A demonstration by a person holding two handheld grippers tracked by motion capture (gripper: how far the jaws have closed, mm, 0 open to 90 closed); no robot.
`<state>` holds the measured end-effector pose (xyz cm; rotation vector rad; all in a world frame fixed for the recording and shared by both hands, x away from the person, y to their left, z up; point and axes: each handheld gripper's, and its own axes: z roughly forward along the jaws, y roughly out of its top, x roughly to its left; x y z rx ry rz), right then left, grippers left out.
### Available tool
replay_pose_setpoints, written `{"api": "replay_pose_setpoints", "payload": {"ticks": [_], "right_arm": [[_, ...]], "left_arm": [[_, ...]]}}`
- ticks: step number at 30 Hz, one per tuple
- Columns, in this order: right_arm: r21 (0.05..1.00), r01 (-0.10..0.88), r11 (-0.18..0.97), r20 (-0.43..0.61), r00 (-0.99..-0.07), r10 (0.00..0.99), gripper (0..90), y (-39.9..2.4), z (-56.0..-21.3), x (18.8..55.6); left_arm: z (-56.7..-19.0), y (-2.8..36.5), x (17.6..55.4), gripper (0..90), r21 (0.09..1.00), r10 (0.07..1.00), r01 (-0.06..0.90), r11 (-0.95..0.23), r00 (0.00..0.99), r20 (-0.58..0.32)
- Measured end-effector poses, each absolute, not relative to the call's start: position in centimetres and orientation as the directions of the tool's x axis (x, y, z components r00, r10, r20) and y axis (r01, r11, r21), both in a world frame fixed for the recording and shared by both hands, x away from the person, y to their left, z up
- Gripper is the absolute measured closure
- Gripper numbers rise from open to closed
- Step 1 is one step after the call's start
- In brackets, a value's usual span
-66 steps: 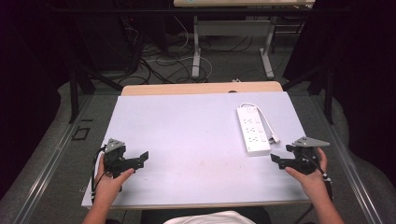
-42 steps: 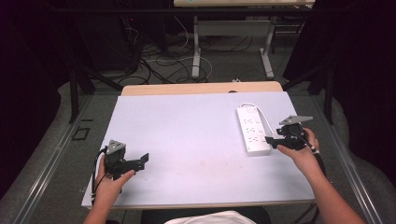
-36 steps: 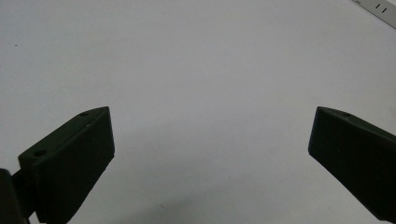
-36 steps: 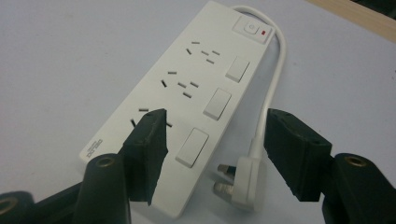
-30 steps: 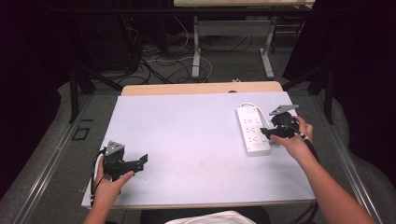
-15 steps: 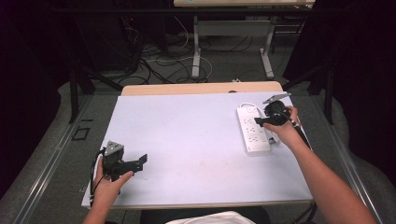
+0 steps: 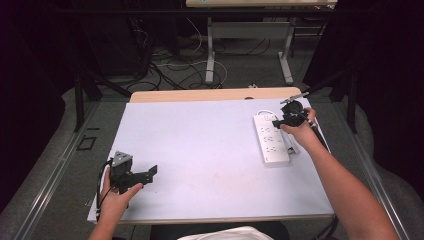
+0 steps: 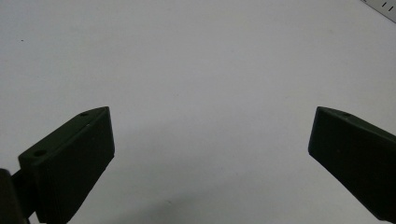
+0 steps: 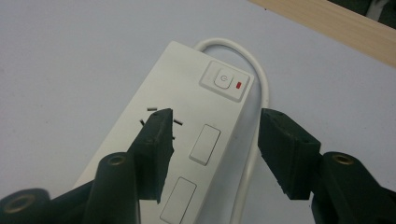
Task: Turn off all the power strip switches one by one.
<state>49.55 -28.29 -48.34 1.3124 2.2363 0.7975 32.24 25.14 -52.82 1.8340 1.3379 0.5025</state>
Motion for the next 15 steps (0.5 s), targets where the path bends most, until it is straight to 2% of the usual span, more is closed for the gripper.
{"api": "replay_pose_setpoints", "payload": {"ticks": [9, 15], "right_arm": [[0.661, 0.655, 0.367, -0.056, -0.445, 0.894, 52.3, -28.4, -48.8, 50.8], [0.659, 0.676, 0.330, -0.033, -0.412, 0.910, 65.1, -28.0, -49.3, 51.6]], "left_arm": [[-52.9, 25.1, 32.3, 0.3, 0.784, 0.922, 0.608, -0.127, 0.364, -0.133], [-53.0, 25.0, 32.3, 0.3, 0.781, 0.922, 0.611, -0.132, 0.365, -0.130]]}}
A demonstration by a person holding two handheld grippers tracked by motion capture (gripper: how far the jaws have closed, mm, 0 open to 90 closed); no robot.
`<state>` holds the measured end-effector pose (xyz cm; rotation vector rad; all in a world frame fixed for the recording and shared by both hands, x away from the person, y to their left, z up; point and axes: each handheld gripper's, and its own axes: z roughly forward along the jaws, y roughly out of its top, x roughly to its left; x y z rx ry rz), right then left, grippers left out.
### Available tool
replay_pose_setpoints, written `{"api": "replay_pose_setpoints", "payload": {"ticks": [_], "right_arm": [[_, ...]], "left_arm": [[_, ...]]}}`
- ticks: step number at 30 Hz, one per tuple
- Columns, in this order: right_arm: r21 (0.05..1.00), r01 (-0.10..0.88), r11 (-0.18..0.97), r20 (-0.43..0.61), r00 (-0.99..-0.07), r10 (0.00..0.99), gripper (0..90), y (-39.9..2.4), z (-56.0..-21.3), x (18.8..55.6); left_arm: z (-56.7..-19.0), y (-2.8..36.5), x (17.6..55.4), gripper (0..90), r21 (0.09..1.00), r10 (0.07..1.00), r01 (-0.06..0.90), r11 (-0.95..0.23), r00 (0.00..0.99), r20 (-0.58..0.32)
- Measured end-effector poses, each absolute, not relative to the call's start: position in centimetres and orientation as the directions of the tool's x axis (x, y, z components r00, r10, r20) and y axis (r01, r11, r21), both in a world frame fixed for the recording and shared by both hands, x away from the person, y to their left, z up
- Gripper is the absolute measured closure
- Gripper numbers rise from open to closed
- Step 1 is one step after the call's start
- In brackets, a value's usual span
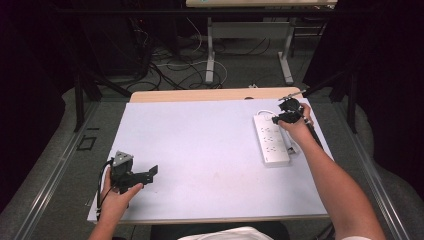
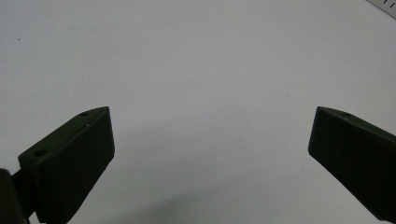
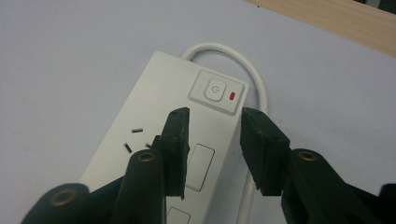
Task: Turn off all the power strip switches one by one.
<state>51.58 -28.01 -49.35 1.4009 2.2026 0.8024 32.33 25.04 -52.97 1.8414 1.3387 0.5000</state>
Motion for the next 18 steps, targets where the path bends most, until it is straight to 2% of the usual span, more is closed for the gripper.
{"api": "replay_pose_setpoints", "payload": {"ticks": [3, 6, 7, 11, 18], "right_arm": [[0.657, 0.680, 0.325, -0.031, -0.406, 0.913, 69.1, -27.8, -49.3, 51.9], [0.644, 0.697, 0.317, -0.006, -0.409, 0.912, 79.0, -27.4, -49.2, 52.6], [0.644, 0.697, 0.317, -0.006, -0.409, 0.912, 79.0, -27.4, -49.2, 52.6], [0.612, 0.720, 0.326, -0.010, -0.406, 0.914, 88.9, -26.9, -49.5, 53.4], [0.606, 0.741, 0.289, 0.012, -0.372, 0.928, 90.0, -26.8, -49.9, 54.3]], "left_arm": [[-53.0, 25.1, 32.3, 0.3, 0.780, 0.921, 0.611, -0.133, 0.366, -0.130], [-53.0, 25.1, 32.4, 0.3, 0.780, 0.922, 0.612, -0.133, 0.366, -0.130], [-53.0, 25.1, 32.3, 0.3, 0.780, 0.922, 0.612, -0.132, 0.365, -0.130], [-53.1, 25.1, 32.3, 0.4, 0.781, 0.923, 0.611, -0.128, 0.361, -0.131], [-53.0, 25.2, 32.1, 0.4, 0.783, 0.925, 0.609, -0.128, 0.358, -0.127]]}}
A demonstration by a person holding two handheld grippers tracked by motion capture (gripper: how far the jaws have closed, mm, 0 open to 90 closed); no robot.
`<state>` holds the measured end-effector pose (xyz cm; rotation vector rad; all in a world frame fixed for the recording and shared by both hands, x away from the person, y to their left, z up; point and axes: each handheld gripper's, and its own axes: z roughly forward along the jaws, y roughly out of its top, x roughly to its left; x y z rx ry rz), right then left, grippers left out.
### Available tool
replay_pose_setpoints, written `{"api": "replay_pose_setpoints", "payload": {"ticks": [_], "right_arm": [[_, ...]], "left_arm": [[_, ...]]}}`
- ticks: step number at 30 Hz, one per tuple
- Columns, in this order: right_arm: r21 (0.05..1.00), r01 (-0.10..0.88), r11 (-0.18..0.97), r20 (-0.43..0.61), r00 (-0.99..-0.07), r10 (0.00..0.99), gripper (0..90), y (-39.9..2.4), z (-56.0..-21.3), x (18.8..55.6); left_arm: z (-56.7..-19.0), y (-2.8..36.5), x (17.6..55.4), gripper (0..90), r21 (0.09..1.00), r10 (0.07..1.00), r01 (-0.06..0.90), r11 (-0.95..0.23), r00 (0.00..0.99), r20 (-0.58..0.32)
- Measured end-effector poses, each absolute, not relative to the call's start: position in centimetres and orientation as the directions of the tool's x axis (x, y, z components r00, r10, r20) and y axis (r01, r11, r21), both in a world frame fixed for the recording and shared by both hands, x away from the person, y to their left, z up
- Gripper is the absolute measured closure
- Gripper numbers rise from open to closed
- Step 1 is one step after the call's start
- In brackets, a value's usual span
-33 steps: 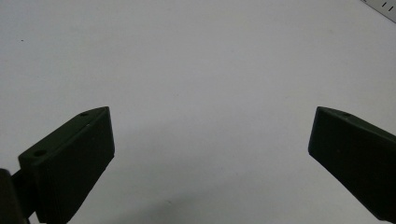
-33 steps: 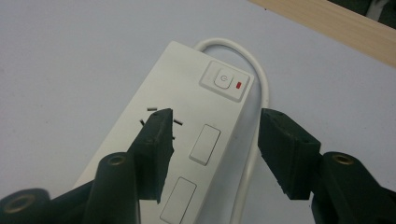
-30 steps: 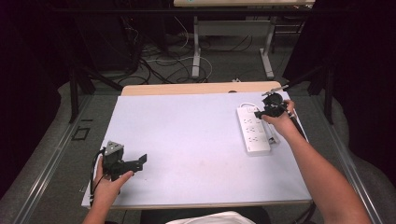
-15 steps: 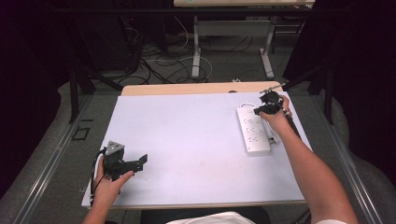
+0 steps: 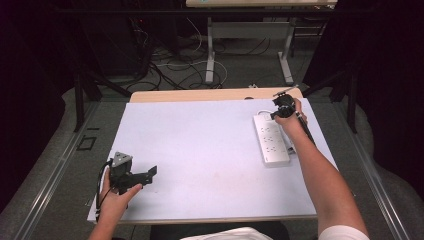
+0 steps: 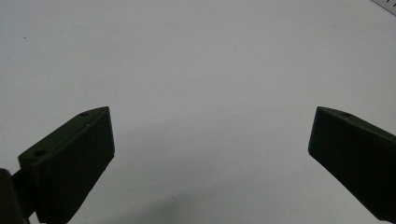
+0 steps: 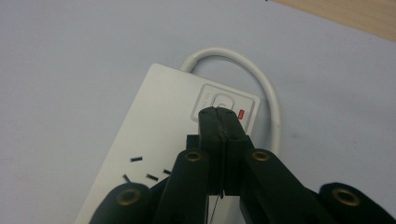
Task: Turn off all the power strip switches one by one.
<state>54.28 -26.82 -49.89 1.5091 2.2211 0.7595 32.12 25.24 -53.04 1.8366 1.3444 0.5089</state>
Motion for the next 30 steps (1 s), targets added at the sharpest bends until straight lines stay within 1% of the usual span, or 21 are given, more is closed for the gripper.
{"api": "replay_pose_setpoints", "payload": {"ticks": [3, 5, 7, 13, 14, 21, 22, 25, 28, 30], "right_arm": [[0.603, 0.752, 0.265, 0.025, -0.350, 0.936, 90.0, -26.9, -50.1, 54.6], [0.599, 0.750, 0.278, 0.012, -0.356, 0.934, 90.0, -27.1, -50.2, 54.7], [0.602, 0.755, 0.260, 0.025, -0.343, 0.939, 90.0, -27.2, -50.4, 55.0], [0.604, 0.757, 0.251, 0.018, -0.328, 0.945, 90.0, -27.2, -51.0, 55.4], [0.605, 0.753, 0.259, 0.017, -0.338, 0.941, 90.0, -27.3, -51.1, 55.4], [0.625, 0.740, 0.248, 0.025, -0.337, 0.941, 90.0, -26.6, -51.5, 55.6], [0.628, 0.734, 0.260, 0.009, -0.341, 0.940, 90.0, -26.7, -51.5, 55.7], [0.626, 0.735, 0.263, 0.005, -0.341, 0.940, 90.0, -26.6, -51.5, 55.8], [0.629, 0.739, 0.242, 0.025, -0.331, 0.943, 90.0, -26.5, -51.7, 55.9], [0.631, 0.732, 0.257, 0.007, -0.336, 0.942, 90.0, -26.6, -51.9, 56.0]], "left_arm": [[-53.1, 25.3, 32.1, 0.4, 0.783, 0.925, 0.609, -0.125, 0.357, -0.130], [-53.1, 25.3, 32.1, 0.4, 0.786, 0.926, 0.606, -0.121, 0.355, -0.131], [-53.1, 25.3, 32.1, 0.3, 0.782, 0.925, 0.611, -0.124, 0.356, -0.132], [-53.1, 25.3, 32.2, 0.4, 0.778, 0.925, 0.615, -0.127, 0.357, -0.131], [-53.2, 25.3, 32.2, 0.3, 0.780, 0.926, 0.613, -0.125, 0.355, -0.130], [-53.2, 25.3, 32.2, 0.4, 0.777, 0.925, 0.617, -0.125, 0.355, -0.132], [-53.2, 25.2, 32.2, 0.4, 0.778, 0.926, 0.616, -0.124, 0.354, -0.132], [-53.2, 25.3, 32.1, 0.4, 0.779, 0.925, 0.615, -0.123, 0.354, -0.134], [-53.2, 25.4, 32.1, 0.4, 0.779, 0.926, 0.615, -0.124, 0.354, -0.132], [-53.3, 25.4, 32.1, 0.4, 0.778, 0.927, 0.616, -0.122, 0.351, -0.134]]}}
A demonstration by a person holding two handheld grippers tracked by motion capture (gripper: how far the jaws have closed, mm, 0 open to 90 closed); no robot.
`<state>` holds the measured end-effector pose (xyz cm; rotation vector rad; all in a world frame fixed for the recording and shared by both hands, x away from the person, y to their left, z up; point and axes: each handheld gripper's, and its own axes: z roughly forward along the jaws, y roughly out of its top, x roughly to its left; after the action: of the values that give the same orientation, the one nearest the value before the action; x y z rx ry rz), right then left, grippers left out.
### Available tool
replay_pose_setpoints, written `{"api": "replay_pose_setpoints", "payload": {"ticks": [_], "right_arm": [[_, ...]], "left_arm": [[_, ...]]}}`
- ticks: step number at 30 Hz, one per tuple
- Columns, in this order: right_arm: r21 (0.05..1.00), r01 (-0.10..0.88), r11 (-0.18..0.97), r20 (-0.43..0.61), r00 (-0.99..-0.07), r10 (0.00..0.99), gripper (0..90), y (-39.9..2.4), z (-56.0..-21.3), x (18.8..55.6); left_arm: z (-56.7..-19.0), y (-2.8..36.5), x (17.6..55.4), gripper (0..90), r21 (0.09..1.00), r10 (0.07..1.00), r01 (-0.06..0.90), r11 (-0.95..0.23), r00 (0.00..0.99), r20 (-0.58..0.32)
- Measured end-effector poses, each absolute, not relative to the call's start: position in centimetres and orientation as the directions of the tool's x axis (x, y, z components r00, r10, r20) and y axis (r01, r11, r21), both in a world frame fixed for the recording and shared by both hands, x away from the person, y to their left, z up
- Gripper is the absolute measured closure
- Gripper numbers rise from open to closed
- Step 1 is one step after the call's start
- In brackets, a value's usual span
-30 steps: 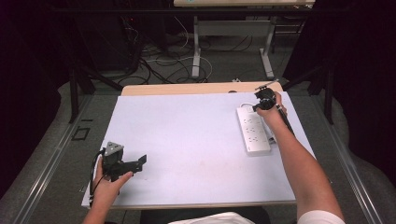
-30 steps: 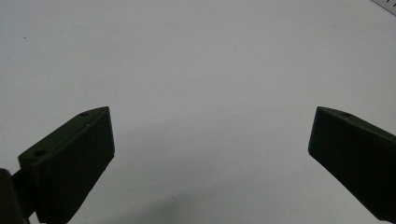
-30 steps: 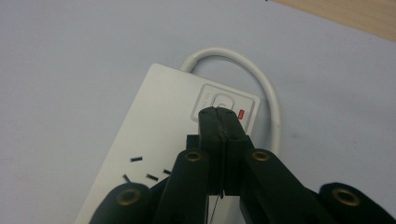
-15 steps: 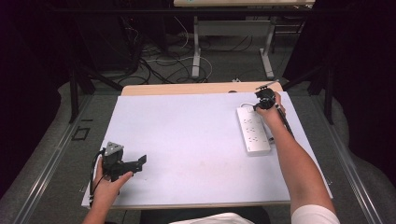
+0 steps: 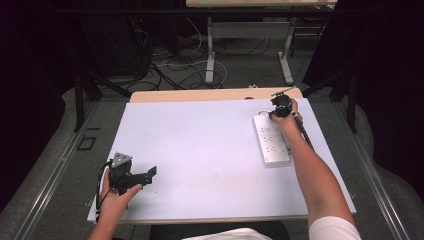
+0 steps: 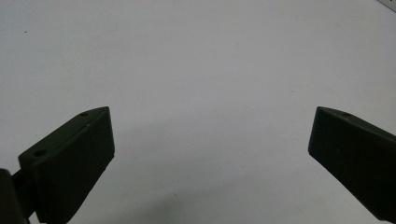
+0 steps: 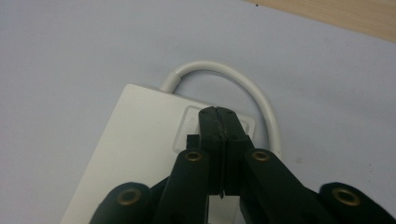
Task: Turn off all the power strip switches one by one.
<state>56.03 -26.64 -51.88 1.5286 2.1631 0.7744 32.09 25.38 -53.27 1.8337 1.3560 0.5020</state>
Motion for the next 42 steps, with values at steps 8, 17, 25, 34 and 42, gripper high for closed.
{"api": "replay_pose_setpoints", "payload": {"ticks": [8, 17, 25, 34, 42], "right_arm": [[0.639, 0.727, 0.252, 0.014, -0.338, 0.941, 90.0, -26.43, -52.02, 56.11], [0.628, 0.742, 0.235, 0.039, -0.331, 0.943, 90.0, -26.61, -52.24, 56.13], [0.618, 0.752, 0.230, 0.043, -0.324, 0.945, 90.0, -26.52, -52.26, 56.06], [0.621, 0.739, 0.261, 0.004, -0.336, 0.942, 90.0, -26.31, -52.34, 56.03], [0.625, 0.751, 0.212, 0.049, -0.309, 0.950, 90.0, -26.74, -51.99, 55.95]], "left_arm": [[-53.32, 25.45, 32.09, 0.4, 0.778, 0.927, 0.617, -0.120, 0.349, -0.134], [-53.33, 25.44, 32.02, 0.4, 0.777, 0.928, 0.617, -0.124, 0.349, -0.130], [-53.35, 25.41, 31.88, 0.4, 0.773, 0.929, 0.622, -0.122, 0.346, -0.131], [-53.36, 25.38, 31.83, 0.4, 0.772, 0.928, 0.623, -0.125, 0.349, -0.132], [-53.39, 25.34, 31.91, 0.4, 0.775, 0.928, 0.620, -0.122, 0.348, -0.133]]}}
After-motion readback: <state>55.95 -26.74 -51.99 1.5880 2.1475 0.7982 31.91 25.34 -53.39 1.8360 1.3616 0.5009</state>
